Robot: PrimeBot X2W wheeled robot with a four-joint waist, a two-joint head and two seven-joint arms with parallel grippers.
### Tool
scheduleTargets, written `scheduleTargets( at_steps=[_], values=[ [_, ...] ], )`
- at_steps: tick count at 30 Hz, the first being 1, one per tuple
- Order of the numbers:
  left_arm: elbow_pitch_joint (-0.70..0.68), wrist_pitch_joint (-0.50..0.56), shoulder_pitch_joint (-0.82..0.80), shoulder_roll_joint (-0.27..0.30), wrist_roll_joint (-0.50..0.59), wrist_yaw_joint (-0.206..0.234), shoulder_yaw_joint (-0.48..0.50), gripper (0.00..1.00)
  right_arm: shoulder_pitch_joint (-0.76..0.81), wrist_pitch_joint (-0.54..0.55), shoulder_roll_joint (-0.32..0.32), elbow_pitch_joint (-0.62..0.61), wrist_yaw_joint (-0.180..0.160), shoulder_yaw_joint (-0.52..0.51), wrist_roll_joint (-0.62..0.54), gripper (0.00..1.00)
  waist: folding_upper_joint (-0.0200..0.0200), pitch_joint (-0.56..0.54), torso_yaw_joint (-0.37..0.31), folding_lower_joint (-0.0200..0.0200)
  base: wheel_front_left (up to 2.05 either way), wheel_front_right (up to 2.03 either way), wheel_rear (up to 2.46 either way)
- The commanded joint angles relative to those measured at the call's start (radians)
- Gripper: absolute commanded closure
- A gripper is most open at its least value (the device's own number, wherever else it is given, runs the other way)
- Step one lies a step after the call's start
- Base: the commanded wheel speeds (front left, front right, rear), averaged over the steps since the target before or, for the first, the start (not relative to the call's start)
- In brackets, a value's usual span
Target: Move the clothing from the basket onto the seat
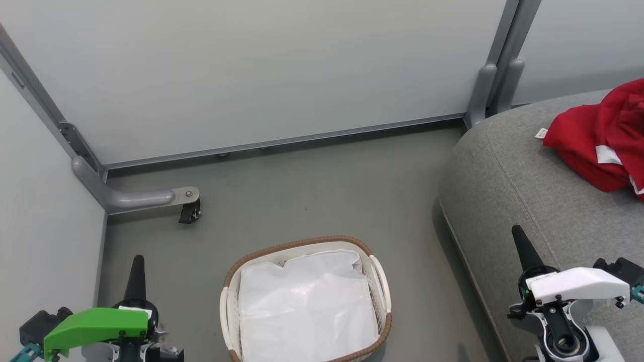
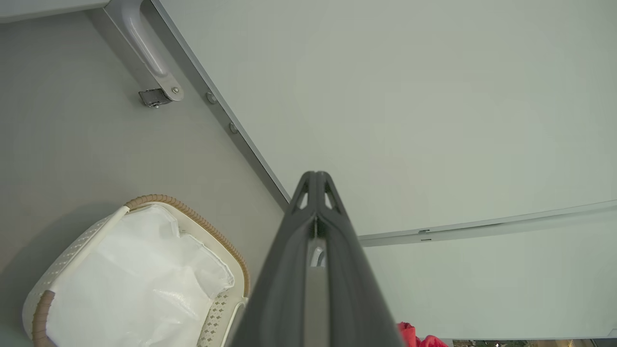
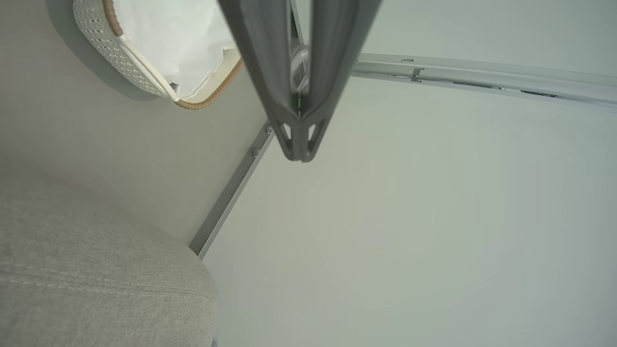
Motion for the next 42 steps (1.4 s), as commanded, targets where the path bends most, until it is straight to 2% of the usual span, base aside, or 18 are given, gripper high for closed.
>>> scheduleTargets(
  at_steps=[1,42],
  values=[
    [-0.012,0.005,-0.025,0.008,-0.024,-0.006,0.004,1.00,0.007,0.007,-0.006,-0.015,-0.001,-0.006,0.023,1.00,0.0000,0.000,0.000,0.0000,0.00,0.00,0.00],
    [-0.047,0.090,-0.040,0.009,-0.324,-0.019,0.024,1.00,0.047,0.090,-0.009,-0.081,-0.001,-0.047,0.345,1.00,0.0000,-0.014,0.005,0.0000,0.00,0.00,0.00]
  ],
)
